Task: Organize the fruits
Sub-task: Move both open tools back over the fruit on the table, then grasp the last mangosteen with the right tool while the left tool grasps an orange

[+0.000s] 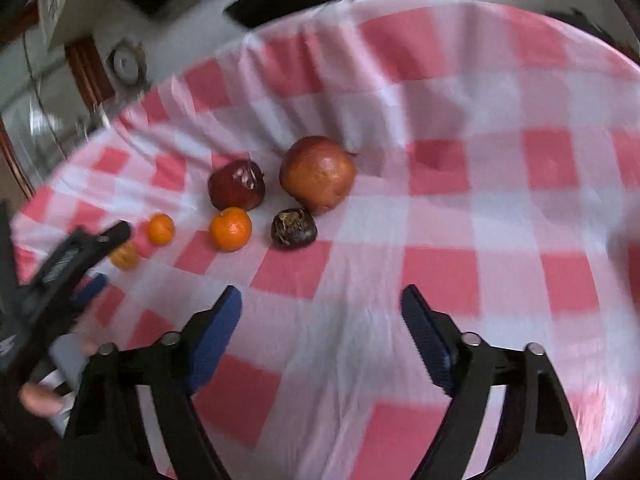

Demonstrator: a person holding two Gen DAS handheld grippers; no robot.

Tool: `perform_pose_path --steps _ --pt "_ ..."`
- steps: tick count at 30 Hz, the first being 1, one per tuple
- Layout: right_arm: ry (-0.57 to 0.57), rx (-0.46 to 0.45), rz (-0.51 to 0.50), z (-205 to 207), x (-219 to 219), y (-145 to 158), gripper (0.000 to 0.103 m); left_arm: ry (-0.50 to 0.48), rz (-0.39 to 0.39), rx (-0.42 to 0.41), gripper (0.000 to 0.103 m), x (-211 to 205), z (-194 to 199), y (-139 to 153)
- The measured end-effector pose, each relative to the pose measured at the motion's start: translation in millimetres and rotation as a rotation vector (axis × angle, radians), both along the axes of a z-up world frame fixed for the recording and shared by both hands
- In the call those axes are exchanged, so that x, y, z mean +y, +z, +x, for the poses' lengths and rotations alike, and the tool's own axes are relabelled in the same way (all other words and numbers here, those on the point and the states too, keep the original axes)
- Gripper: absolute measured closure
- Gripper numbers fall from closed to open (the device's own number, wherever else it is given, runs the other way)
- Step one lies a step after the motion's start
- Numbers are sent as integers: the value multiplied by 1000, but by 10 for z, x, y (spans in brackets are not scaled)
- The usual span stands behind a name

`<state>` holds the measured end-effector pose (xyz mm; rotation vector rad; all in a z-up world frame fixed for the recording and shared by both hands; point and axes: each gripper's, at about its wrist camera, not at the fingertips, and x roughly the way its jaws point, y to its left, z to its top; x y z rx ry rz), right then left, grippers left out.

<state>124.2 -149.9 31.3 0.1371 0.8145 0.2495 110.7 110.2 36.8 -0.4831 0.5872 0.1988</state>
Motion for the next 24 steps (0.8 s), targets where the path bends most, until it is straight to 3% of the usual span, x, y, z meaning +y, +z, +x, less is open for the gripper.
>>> perform_pose_path --steps 6,12,16,24 --pt "59 62 -123 520 357 -179 43 -16 -4 23 2 17 11 -27" --pt "63 74 -181 788 500 -250 51 -44 25 32 2 -55 38 -33" --pt "49 77 -179 887 507 -264 51 -64 26 39 2 -80 48 -40" --pt "55 63 -233 848 645 -261 64 -75 30 51 2 -102 58 -48"
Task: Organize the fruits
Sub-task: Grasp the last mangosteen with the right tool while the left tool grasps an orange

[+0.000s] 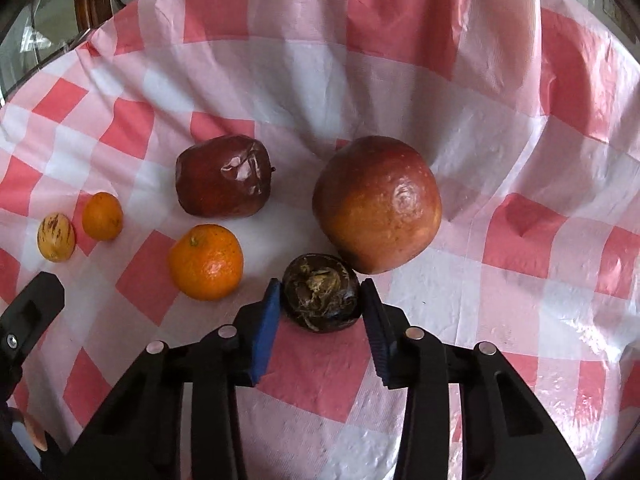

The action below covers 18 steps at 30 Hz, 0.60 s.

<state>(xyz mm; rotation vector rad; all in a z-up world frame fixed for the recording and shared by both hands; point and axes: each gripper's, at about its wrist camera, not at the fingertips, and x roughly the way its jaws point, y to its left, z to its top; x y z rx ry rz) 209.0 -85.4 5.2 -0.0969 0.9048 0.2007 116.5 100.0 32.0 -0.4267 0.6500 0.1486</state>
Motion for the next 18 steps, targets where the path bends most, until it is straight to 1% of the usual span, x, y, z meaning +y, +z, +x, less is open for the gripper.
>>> perform_pose_path --steps 2,4,8,10,14,15,18 --pt "-20 -13 -2 -90 -15 28 64 -2 0 3 2 -1 5 -3" --pt "-58 -29 45 -187 -84 70 64 -6 2 5 2 -5 8 -3" --pt "-170 -52 170 -434 -403 109 64 -12 6 12 2 -20 18 -7" --pt "-243 -62 249 -530 -597 112 64 -13 7 14 2 -21 18 -9" --pt "-336 -69 374 -550 -888 93 64 -9 9 20 2 -19 12 -14" --pt "-353 -71 395 -489 -944 112 64 -11 11 23 2 -25 14 -15" --pt "-376 -83 426 -531 -996 83 64 -20 24 34 2 -52 27 -18"
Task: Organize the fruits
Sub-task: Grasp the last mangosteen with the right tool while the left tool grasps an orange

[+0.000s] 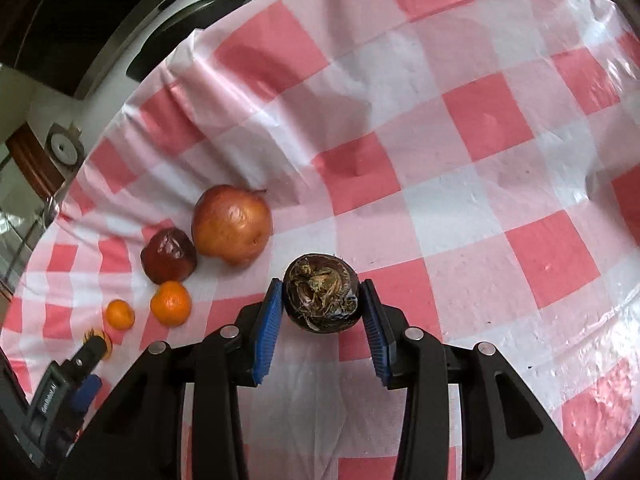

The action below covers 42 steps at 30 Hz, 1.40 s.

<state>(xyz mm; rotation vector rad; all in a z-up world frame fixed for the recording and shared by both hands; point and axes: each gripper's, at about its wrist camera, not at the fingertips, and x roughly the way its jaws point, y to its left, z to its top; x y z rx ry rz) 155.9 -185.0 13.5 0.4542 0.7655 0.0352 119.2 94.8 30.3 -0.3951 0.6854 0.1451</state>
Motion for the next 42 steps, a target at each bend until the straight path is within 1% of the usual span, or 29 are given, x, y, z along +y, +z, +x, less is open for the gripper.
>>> perform_pose_path --steps 3,4,6,9,12,14,15,16,17,18,20,21,22,24,27,30,32,37,42 --pt "-24 -3 28 -19 -73 -21 64 -21 -6 13 2 -58 48 -13" --pt "-30 0 38 -65 -172 -12 64 -39 -20 24 2 -82 95 -26" --pt "-34 6 49 -62 -200 -19 64 -80 -52 48 2 -173 237 -57" --pt "-21 7 45 -75 -214 -17 63 -114 -22 63 2 -307 434 -62" --pt "-17 8 47 -76 -218 -13 63 -127 36 105 2 -481 683 -74" --pt "-17 9 49 -55 -198 -24 63 -140 72 135 11 -582 829 -95" --pt "-16 9 49 -62 -204 -22 63 -153 90 153 18 -632 893 -114" --pt "-14 10 49 -63 -205 -22 63 -163 100 166 22 -664 932 -129" --pt "-13 11 49 -64 -208 -23 63 -178 111 182 24 -701 978 -147" --pt "-12 12 49 -64 -211 -24 63 -183 130 185 26 -734 998 -146" --pt "-9 12 48 -52 -201 -26 63 -204 144 186 31 -779 1012 -150" --pt "-9 12 48 -50 -198 -28 63 -208 159 185 37 -801 1008 -151" --pt "-12 13 48 -52 -195 -28 63 -212 174 183 47 -830 1003 -152" --pt "-13 12 49 -53 -193 -28 63 -231 201 181 59 -873 1000 -152" --pt "-14 10 50 -55 -189 -32 63 -251 188 171 61 -901 968 -144" --pt "-9 7 56 -56 -187 -36 63 -253 163 124 61 -872 852 -84" --pt "-9 9 61 -50 -197 -43 63 -253 149 108 61 -867 774 -41" --pt "-13 12 70 -52 -226 -53 63 -251 138 102 61 -860 557 -26" --pt "-8 1 75 -75 -230 -39 63 -236 141 115 61 -771 148 -81"
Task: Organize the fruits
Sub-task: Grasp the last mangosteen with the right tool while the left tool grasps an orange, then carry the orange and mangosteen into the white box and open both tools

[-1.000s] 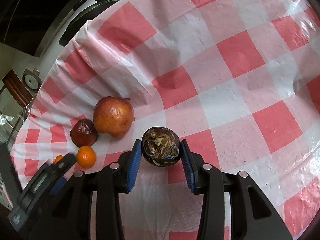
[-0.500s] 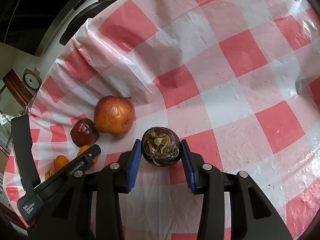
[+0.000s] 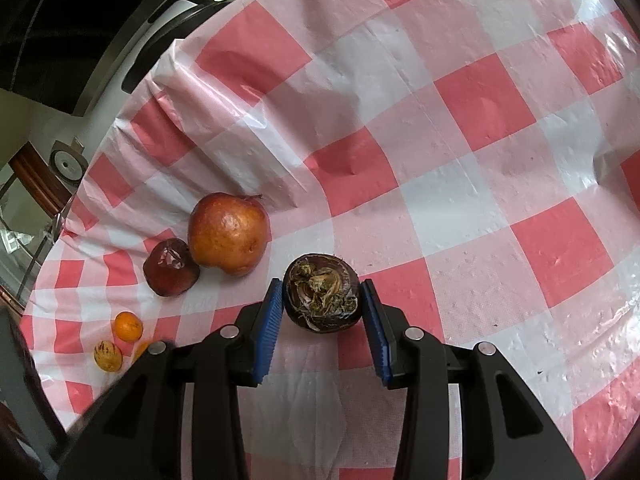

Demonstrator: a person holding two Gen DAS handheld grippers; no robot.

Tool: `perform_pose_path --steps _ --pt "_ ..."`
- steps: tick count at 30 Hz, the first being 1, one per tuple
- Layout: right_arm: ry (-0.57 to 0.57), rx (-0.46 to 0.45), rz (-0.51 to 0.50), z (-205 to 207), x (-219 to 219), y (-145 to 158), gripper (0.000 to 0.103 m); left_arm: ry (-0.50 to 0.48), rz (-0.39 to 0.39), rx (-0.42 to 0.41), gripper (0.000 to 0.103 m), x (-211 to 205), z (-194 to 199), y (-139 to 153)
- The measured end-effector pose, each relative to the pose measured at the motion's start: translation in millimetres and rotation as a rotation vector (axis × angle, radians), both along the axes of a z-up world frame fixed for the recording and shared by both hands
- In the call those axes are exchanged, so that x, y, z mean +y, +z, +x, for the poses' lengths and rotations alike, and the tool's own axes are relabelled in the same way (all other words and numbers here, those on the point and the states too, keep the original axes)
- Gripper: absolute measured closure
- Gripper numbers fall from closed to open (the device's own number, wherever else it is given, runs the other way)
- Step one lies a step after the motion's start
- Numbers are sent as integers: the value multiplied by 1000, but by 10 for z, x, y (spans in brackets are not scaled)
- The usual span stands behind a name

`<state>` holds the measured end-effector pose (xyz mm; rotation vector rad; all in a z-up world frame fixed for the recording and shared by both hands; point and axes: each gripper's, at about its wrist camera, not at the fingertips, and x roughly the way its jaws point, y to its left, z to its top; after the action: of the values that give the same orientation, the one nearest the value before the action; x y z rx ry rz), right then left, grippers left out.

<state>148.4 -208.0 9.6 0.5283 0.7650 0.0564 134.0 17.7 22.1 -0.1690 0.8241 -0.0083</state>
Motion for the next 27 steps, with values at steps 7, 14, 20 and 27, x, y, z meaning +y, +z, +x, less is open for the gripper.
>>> perform_pose_path --steps 7,14,20,27 --pt "-3 -28 30 -80 -67 26 63 13 -7 21 61 251 -547 -53" --pt "9 -83 70 -648 -9 143 63 28 -38 -28 61 346 -897 36" --pt "82 -121 70 -1280 240 301 63 55 -81 -54 61 524 -1332 119" --pt "230 -112 -8 -1878 765 322 63 87 -64 -81 61 806 -1975 158"
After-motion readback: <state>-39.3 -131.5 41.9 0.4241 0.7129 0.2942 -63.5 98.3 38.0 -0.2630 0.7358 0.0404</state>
